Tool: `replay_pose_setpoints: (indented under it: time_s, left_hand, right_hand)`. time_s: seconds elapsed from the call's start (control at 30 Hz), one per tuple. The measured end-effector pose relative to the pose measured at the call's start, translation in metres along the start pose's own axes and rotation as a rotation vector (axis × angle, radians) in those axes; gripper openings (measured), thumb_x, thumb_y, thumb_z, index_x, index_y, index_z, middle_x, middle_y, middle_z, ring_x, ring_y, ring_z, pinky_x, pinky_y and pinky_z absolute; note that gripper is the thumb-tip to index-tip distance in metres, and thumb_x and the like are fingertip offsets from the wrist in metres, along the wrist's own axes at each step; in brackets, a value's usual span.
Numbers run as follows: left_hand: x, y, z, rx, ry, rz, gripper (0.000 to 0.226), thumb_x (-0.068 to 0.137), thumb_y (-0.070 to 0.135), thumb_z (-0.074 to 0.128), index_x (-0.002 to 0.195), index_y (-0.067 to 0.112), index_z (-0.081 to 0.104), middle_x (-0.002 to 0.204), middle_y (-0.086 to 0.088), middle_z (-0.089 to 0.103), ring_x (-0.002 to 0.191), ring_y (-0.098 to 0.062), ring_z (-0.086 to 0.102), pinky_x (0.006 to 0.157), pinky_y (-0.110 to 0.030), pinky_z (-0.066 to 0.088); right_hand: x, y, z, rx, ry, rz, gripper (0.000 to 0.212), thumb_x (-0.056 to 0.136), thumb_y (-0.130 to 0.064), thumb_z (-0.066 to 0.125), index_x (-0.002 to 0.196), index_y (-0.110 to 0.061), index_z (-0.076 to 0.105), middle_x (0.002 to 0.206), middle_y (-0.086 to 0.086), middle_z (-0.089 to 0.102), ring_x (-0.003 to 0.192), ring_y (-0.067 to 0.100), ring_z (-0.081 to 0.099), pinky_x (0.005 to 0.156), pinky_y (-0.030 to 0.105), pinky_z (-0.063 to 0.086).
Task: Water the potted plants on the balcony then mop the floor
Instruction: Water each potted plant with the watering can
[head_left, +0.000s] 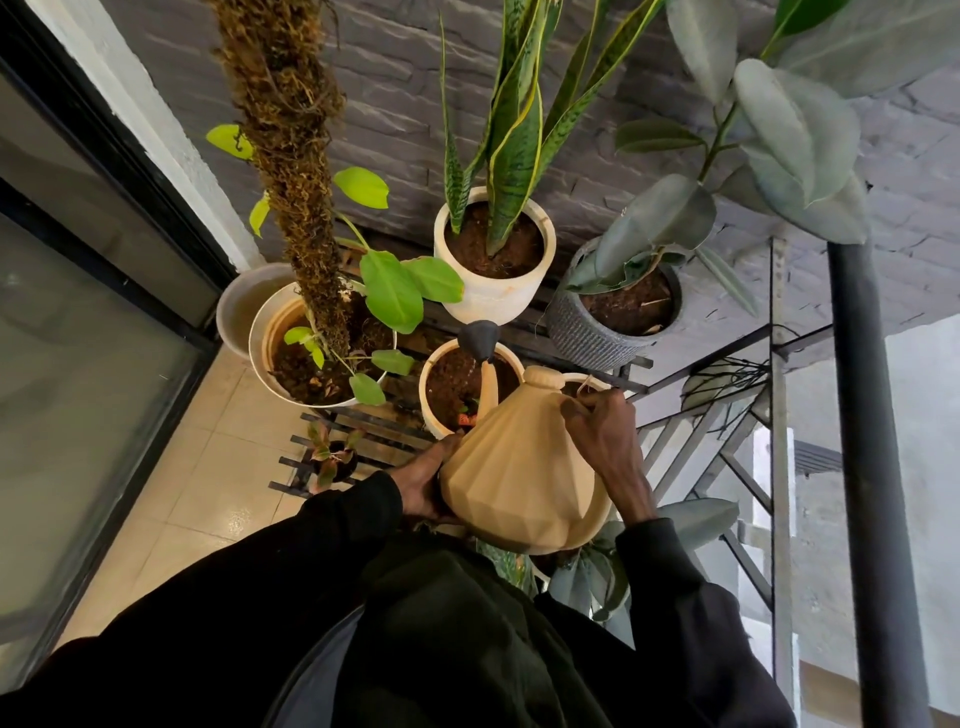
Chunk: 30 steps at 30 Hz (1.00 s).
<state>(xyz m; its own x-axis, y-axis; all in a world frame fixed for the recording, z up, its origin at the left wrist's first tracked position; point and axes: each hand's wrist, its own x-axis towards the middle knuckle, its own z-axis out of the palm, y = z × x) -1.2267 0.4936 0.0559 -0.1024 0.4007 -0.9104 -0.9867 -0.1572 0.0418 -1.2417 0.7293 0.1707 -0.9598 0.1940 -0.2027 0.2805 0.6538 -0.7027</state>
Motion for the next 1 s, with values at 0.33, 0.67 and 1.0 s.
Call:
replay_pose_setpoints:
  time_s: [0.33, 0.67, 1.0]
  left_hand:
    - [-0.013, 0.006, -0.001, 0.019, 0.019, 0.003, 0.071, 0.085, 0.068, 0.066, 0.135, 0.017, 0.058, 0.128, -0.021, 0.064, 0.116, -0.039, 0.059, 0.087, -0.052, 0.055]
    - [-0.021, 0.008, 0.0, 0.055, 0.047, 0.025, 0.061, 0.091, 0.066, 0.059, 0.127, 0.017, 0.061, 0.117, -0.02, 0.066, 0.105, -0.036, 0.061, 0.079, -0.049, 0.053]
    - [-0.029, 0.007, 0.004, 0.07, 0.059, 0.034, 0.067, 0.092, 0.065, 0.058, 0.14, 0.017, 0.055, 0.117, -0.019, 0.065, 0.101, -0.035, 0.061, 0.071, -0.047, 0.052]
  right_hand:
    - [-0.002, -0.007, 0.005, -0.026, 0.004, 0.011, 0.04, 0.095, -0.006, 0.067, 0.057, -0.012, 0.053, 0.051, -0.007, 0.045, 0.038, 0.008, 0.04, 0.039, 0.017, 0.031]
    - [-0.005, -0.017, 0.006, -0.018, -0.004, 0.013, 0.045, 0.095, -0.004, 0.065, 0.055, -0.015, 0.046, 0.049, -0.008, 0.037, 0.036, 0.007, 0.038, 0.039, 0.015, 0.027]
    - [-0.012, -0.015, 0.005, -0.016, -0.002, 0.018, 0.039, 0.097, -0.007, 0.065, 0.06, -0.008, 0.054, 0.051, -0.006, 0.042, 0.037, 0.008, 0.036, 0.038, 0.018, 0.03]
